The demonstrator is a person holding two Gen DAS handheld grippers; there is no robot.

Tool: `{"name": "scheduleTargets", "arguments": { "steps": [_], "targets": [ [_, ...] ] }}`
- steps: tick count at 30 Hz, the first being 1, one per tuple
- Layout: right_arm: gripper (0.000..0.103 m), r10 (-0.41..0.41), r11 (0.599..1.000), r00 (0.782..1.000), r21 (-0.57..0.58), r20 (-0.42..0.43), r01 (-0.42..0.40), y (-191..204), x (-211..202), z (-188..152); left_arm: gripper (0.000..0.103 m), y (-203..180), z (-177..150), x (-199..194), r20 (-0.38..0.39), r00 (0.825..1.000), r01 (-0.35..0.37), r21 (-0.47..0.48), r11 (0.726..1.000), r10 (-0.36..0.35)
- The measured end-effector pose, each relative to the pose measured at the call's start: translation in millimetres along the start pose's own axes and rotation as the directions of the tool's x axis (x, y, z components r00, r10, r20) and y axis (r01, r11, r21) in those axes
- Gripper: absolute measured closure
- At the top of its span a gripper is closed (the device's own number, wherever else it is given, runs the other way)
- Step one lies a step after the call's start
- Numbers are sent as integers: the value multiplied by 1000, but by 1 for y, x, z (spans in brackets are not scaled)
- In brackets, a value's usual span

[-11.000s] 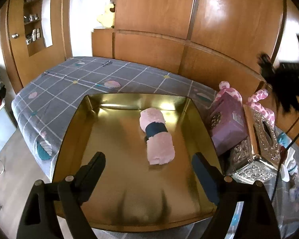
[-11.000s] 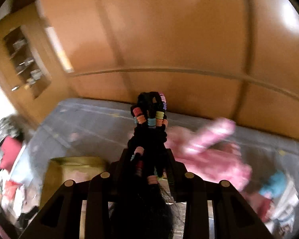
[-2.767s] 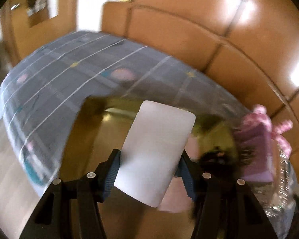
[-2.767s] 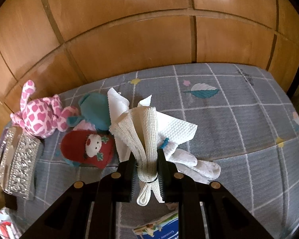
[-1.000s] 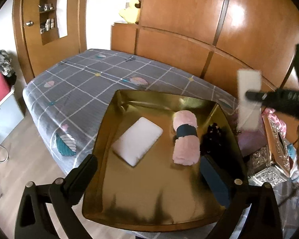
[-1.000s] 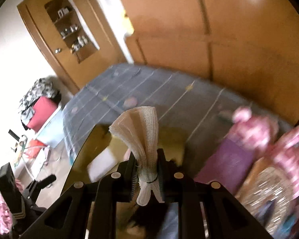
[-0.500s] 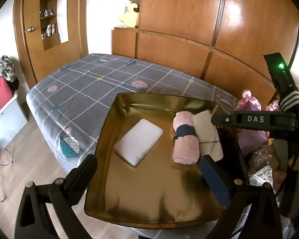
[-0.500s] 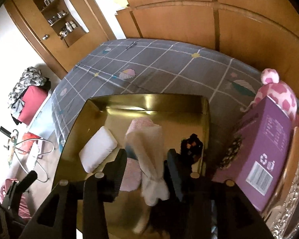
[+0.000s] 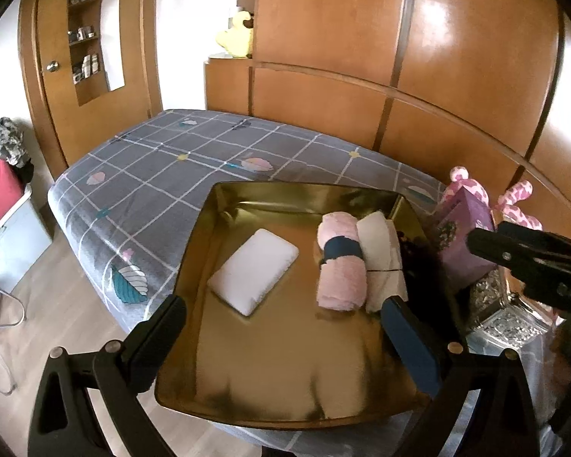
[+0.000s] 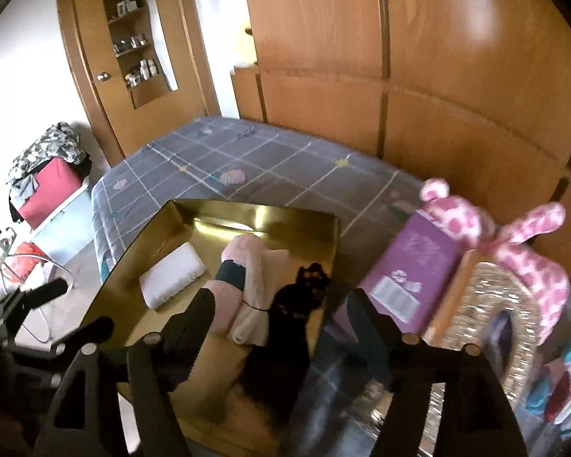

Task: Organize soft objects
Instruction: 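Move both tools from the tray back over the plush toys on the bed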

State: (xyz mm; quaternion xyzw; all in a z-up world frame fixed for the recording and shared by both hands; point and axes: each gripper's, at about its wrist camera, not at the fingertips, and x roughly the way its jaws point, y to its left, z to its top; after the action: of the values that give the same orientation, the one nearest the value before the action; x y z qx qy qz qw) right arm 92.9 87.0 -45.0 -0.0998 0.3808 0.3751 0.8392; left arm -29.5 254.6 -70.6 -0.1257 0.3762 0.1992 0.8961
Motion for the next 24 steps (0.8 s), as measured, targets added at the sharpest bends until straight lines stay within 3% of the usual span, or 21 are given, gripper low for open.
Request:
{"name": "scheduleTargets", "arguments": {
  "steps": [14,24],
  "targets": [
    [29,-138,988,987,81,85,131,-58,-58,-47,0,-46,-9,-15,22,998,63,137,989,-67],
    [29,-293,935,953,232,78,269,-141,-104,-89,0,-102,-19,-32,44,983,157,305,939,-179]
  ]
}}
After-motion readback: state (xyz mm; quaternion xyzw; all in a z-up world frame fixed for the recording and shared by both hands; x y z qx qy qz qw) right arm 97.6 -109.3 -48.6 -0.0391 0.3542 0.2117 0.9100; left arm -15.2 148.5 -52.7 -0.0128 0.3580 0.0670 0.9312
